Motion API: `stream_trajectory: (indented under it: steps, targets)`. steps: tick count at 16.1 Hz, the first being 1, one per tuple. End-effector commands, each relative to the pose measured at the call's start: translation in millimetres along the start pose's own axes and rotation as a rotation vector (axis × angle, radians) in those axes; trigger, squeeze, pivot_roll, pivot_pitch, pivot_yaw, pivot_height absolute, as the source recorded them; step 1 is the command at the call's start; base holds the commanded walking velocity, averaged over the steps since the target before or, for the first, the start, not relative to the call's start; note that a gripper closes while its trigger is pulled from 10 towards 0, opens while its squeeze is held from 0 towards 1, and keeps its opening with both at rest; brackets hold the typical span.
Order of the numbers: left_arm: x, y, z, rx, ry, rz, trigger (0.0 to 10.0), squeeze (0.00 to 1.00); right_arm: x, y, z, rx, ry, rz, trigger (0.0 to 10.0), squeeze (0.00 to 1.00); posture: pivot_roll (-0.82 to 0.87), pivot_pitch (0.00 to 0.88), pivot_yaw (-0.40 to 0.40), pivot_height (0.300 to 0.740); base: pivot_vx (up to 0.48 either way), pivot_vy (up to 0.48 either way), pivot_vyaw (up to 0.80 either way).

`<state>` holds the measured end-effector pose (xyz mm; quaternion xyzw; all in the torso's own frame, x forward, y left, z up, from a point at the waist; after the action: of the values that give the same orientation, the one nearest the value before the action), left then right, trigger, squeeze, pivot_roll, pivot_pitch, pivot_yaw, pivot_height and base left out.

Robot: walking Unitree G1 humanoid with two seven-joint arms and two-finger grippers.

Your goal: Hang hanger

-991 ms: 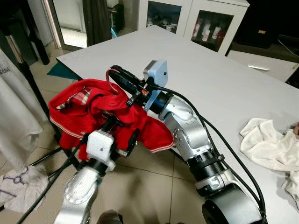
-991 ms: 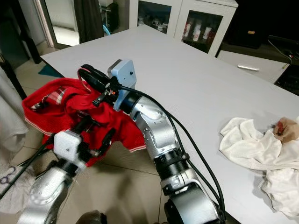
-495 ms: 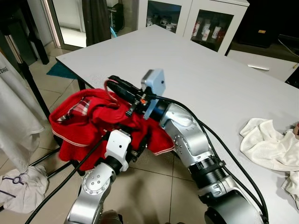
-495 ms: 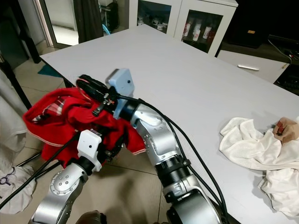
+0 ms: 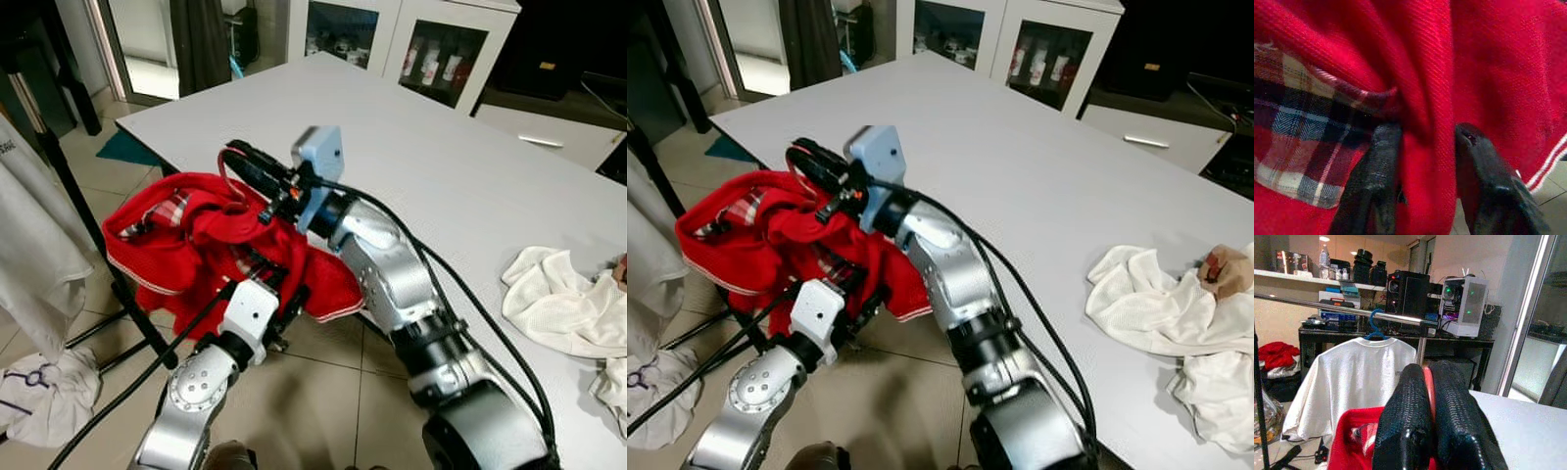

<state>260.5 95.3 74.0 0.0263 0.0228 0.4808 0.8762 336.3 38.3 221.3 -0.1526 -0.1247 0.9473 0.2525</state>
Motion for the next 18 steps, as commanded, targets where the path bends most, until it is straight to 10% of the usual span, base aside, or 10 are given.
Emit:
stream_trajectory:
  steps: [1, 11, 14, 15, 16, 18]
  targets:
    - [-7.6, 1.8, -13.8, 0.059, 0.013, -0.026, 0.0, 0.00, -5.7, -9.4, 26.3, -0.105, 0.041, -0.015, 0.0, 0.00, 0.18, 0.025, -0.083, 0.740, 0.000, 0.000, 0.00]
    - [-13.3, 13.2, -47.9, 0.202, -0.083, -0.077, 0.0, 0.00, -26.5, -23.1, 45.7, -0.148, 0.065, -0.082, 0.0, 0.00, 0.17, 0.026, -0.078, 0.740, 0.000, 0.000, 0.00]
    - [14.5, 8.2, -34.6, 0.113, -0.035, 0.145, 0.0, 0.00, -21.5, -23.2, 43.2, -0.149, 0.048, -0.052, 0.0, 0.00, 0.18, 0.024, -0.080, 0.740, 0.000, 0.000, 0.00]
    - [25.9, 8.6, -21.3, 0.033, -0.009, 0.220, 6.4, 0.00, -15.8, -21.1, 38.4, -0.144, 0.045, -0.023, 0.0, 0.00, 0.18, 0.024, -0.080, 0.740, 0.000, 0.000, 0.00]
    - [21.4, 10.6, -4.3, -0.052, 0.018, 0.166, 10.0, 0.00, -12.5, -18.8, 34.5, -0.138, 0.046, -0.004, 0.0, 0.00, 0.18, 0.024, -0.080, 0.740, 0.000, 0.000, 0.00]
    - [4.6, 20.8, 24.8, -0.129, 0.025, -0.014, 10.0, 0.00, -8.8, -14.5, 27.7, -0.115, 0.077, 0.033, 0.0, 0.00, 0.19, 0.025, -0.084, 0.740, 0.000, 0.000, 0.00]
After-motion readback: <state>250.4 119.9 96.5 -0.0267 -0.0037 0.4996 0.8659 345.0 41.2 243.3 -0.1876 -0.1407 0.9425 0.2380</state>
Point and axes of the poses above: a point about 5 cm out from each wrist's last joint towards the gripper, its own y axis pointing back from the gripper into the wrist, its own z axis along the axis of the wrist's last joint, x = y × z, the point moved 3 cm from there along -y, pointing out of the wrist towards the gripper, and after that the axes turned 11 degrees about y, right-handed, at the moved point
